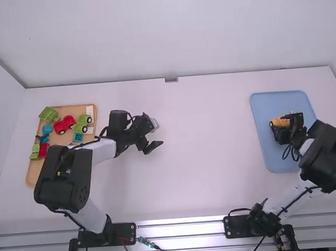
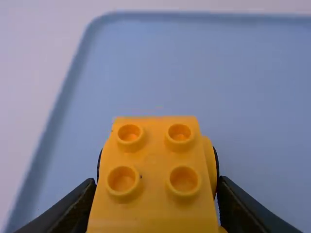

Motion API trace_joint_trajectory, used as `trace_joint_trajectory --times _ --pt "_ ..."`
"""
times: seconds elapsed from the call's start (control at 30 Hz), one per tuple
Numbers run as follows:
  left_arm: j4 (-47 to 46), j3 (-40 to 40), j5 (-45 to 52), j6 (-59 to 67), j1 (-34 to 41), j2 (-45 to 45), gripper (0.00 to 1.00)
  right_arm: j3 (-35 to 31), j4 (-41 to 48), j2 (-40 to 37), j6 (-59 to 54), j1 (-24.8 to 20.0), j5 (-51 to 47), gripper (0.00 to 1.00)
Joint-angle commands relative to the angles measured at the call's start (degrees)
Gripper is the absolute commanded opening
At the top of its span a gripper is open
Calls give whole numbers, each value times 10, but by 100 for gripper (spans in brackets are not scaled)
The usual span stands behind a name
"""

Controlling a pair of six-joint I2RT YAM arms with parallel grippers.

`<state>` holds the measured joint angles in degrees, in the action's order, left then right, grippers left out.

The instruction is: Assemble lego blocks to make yellow taxi

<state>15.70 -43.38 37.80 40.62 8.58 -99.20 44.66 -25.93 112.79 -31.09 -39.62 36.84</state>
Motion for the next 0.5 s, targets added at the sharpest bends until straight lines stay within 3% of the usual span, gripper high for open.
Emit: trace_joint_trajectory --times 0.0,0.03,0.1,0.13,0.2,0.23,0.47 --pt "-2 6 2 -4 1 15 99 23 -4 11 9 20 7 40" --pt "-3 6 2 -3 1 15 99 23 -4 12 9 26 4 40" --pt "-5 6 2 -4 1 15 99 22 -5 12 9 34 -6 57" --pt "-4 6 2 -4 1 15 99 22 -5 12 10 35 -8 58" --pt "-4 6 2 -4 1 15 99 22 -1 9 13 44 -14 90" --pt "-4 6 2 -4 0 15 99 22 6 4 13 44 -13 99" --pt "5 3 -30 -47 0 15 99 22 32 -37 55 44 -67 99"
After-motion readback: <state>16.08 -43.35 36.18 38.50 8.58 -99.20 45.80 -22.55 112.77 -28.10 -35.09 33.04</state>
